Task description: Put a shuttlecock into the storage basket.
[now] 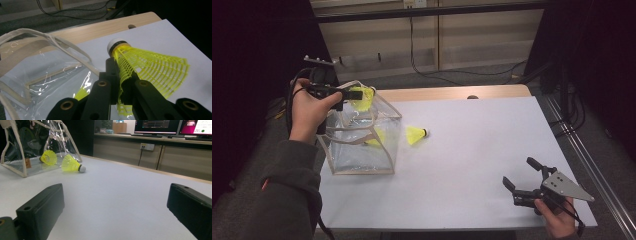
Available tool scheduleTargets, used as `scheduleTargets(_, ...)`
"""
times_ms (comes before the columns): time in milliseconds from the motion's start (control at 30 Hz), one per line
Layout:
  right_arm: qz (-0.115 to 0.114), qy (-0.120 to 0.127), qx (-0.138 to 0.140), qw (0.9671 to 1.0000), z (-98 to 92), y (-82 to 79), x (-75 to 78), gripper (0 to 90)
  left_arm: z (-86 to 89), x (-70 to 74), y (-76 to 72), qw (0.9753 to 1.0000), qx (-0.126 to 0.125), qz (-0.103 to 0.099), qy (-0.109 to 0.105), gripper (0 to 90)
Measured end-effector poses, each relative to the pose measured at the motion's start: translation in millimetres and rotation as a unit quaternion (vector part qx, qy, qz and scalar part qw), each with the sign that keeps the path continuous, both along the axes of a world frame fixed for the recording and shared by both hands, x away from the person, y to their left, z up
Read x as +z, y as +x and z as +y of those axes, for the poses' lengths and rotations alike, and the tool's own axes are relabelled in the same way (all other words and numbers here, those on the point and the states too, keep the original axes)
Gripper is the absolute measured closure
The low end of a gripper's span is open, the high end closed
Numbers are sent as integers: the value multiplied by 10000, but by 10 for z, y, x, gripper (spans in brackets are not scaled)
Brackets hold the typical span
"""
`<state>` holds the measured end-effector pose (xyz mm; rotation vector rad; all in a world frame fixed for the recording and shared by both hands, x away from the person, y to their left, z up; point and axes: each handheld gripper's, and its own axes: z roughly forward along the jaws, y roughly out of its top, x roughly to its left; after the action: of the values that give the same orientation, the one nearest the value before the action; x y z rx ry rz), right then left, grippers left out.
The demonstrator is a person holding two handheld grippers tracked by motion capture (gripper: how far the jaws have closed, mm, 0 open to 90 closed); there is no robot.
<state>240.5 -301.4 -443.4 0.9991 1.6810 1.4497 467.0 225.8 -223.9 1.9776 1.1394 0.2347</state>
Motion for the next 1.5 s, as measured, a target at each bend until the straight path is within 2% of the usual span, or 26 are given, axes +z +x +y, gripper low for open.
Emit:
scheduleTargets(233, -1, 0, 2, 10000, 0, -1, 0, 12, 68, -20, 15, 9999, 124, 4, -5, 874)
scheduleTargets(333, 2, 1, 2, 10000, 0, -1, 0, 11, 92, -30, 20, 9998, 177, -52, 114, 875)
scheduleTargets(433, -1, -3, 3, 10000, 1, 0, 0, 12, 112, -37, 21, 9997, 215, -44, 55, 875)
scheduleTargets(967, -1, 0, 2, 10000, 1, -1, 0, 11, 260, -133, 65, 9987, 501, -109, 83, 874)
scheduleTargets(1500, 4, 3, 9, 10000, 0, -4, 1, 11, 331, -216, 130, 9971, 741, -60, 151, 872)
